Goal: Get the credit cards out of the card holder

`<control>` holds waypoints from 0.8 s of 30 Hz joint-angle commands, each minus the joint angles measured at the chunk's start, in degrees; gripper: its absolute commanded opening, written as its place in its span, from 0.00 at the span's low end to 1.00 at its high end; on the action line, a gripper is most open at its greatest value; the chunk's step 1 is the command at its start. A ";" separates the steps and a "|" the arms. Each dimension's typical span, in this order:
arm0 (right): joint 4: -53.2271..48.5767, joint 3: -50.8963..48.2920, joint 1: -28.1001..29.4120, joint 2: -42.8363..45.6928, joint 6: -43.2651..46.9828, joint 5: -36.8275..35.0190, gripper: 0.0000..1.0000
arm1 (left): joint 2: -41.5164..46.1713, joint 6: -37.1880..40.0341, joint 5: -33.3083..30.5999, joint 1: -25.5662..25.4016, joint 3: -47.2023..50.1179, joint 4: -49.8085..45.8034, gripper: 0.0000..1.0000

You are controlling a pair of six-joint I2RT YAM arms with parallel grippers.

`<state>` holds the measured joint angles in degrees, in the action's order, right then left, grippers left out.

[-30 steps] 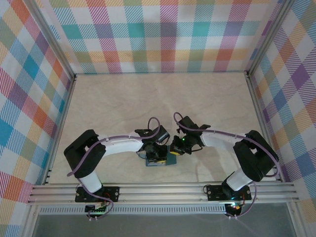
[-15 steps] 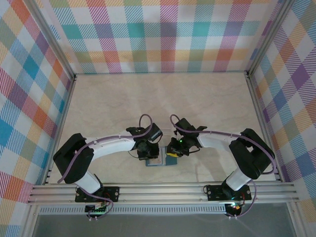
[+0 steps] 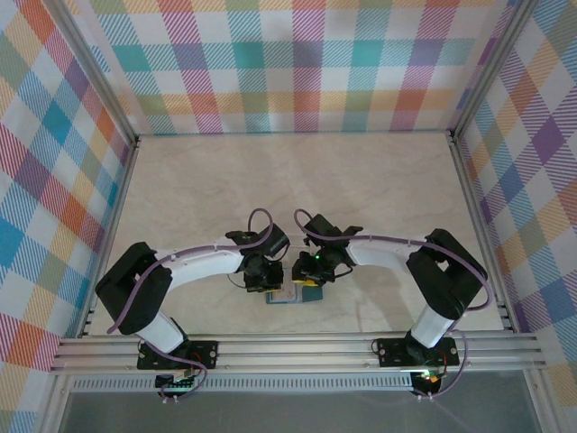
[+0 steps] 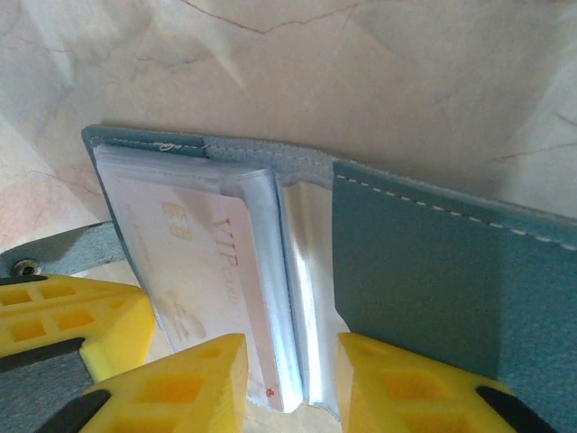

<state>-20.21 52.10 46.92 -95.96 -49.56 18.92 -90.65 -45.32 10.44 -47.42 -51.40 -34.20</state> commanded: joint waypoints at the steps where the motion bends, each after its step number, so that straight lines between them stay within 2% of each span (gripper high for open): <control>1: -3.00 1.84 0.87 -1.57 1.46 -1.54 0.34 | -1.25 1.19 0.99 0.66 1.36 0.05 0.11; 14: -5.96 5.09 3.24 -5.07 1.62 -4.52 0.33 | -1.57 1.23 1.61 0.68 2.14 0.69 0.11; 24: -9.73 5.96 4.11 -5.13 1.08 -9.12 0.22 | -0.50 1.70 0.62 0.70 1.55 -1.10 0.11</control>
<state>-25.85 57.76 50.65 -100.57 -48.80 12.99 -91.29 -45.06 11.42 -47.31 -50.70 -33.12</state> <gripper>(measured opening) 0.226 0.108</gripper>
